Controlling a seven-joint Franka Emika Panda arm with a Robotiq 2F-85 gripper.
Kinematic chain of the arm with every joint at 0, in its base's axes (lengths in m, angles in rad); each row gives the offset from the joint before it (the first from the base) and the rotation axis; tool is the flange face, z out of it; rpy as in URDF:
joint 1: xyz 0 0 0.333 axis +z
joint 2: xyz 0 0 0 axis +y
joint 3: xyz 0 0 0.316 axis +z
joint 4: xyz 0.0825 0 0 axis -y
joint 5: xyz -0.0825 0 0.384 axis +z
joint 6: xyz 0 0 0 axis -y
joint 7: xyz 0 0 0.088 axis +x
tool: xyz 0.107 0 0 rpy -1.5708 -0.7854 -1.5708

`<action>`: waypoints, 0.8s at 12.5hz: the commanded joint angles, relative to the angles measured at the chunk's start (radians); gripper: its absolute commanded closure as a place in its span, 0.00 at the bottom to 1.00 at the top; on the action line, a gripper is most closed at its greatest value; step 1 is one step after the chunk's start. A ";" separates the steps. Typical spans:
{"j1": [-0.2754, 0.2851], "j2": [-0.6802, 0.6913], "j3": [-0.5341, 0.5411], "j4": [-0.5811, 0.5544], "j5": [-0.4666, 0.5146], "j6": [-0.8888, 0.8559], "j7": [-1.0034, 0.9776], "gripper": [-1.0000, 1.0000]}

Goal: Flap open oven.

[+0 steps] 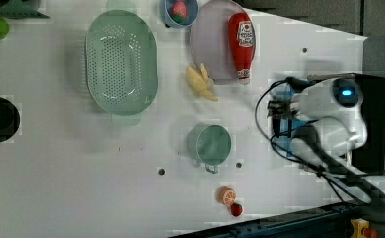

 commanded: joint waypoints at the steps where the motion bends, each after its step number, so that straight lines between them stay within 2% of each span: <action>1: -0.008 -0.162 -0.012 0.031 0.146 0.004 0.063 0.82; 4: -0.013 -0.263 -0.050 0.066 0.314 -0.104 0.063 0.82; 7: -0.013 -0.351 -0.058 0.139 0.329 -0.231 0.068 0.82; 10: -0.013 -0.436 -0.056 0.197 0.329 -0.404 0.157 0.82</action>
